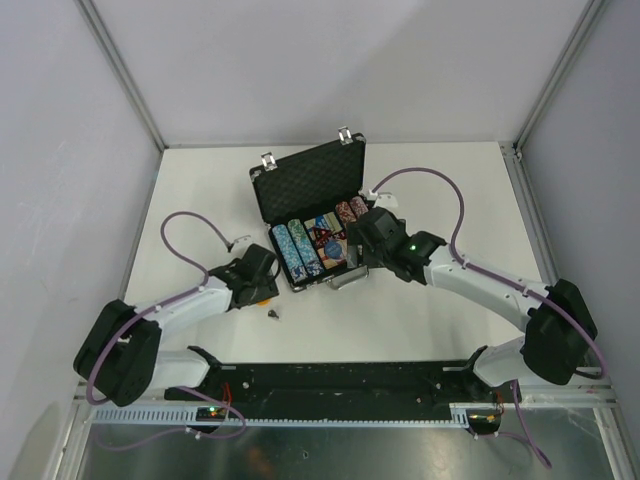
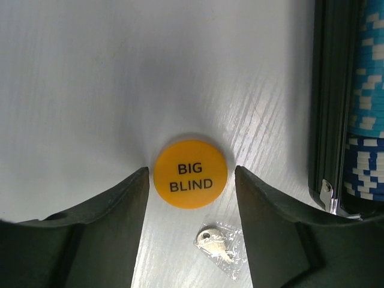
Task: Pack up texas hold em set
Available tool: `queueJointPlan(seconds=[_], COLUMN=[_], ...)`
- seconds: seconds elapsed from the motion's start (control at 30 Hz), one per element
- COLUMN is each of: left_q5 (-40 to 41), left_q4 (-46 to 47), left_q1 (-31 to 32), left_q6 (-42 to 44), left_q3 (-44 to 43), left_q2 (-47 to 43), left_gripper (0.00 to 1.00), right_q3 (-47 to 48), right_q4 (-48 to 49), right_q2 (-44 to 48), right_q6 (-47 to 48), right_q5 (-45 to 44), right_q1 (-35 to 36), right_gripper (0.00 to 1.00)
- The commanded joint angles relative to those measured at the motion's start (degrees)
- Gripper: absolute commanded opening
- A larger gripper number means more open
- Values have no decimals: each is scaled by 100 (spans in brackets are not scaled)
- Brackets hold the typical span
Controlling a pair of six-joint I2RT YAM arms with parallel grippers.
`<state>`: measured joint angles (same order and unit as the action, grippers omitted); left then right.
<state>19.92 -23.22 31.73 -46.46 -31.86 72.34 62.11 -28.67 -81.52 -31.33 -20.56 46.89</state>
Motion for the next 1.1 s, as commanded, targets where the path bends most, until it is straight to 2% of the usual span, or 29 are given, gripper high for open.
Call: queueJointPlan(seconds=[0.0, 0.13, 0.37, 0.7, 1.07], left_q5=[88, 19, -157, 400, -54], left_q4=[148, 174, 112, -362, -422], left_q1=[-122, -131, -123, 139, 206], left_q6=[-22, 16, 196, 201, 14], left_q3=[-96, -64, 36, -135, 185], left_q2=[178, 207, 316, 578, 210], left_gripper=[64, 61, 66, 67, 69], right_q3=[-22, -33, -89, -153, -164], right_q4=[160, 144, 184, 233, 282], right_q2=[182, 219, 344, 366, 373], right_q6=[-60, -72, -111, -136, -119], right_q5=[-54, -81, -122, -119, -72], right_q1=[-22, -22, -16, -10, -6], right_gripper=[87, 87, 87, 87, 86])
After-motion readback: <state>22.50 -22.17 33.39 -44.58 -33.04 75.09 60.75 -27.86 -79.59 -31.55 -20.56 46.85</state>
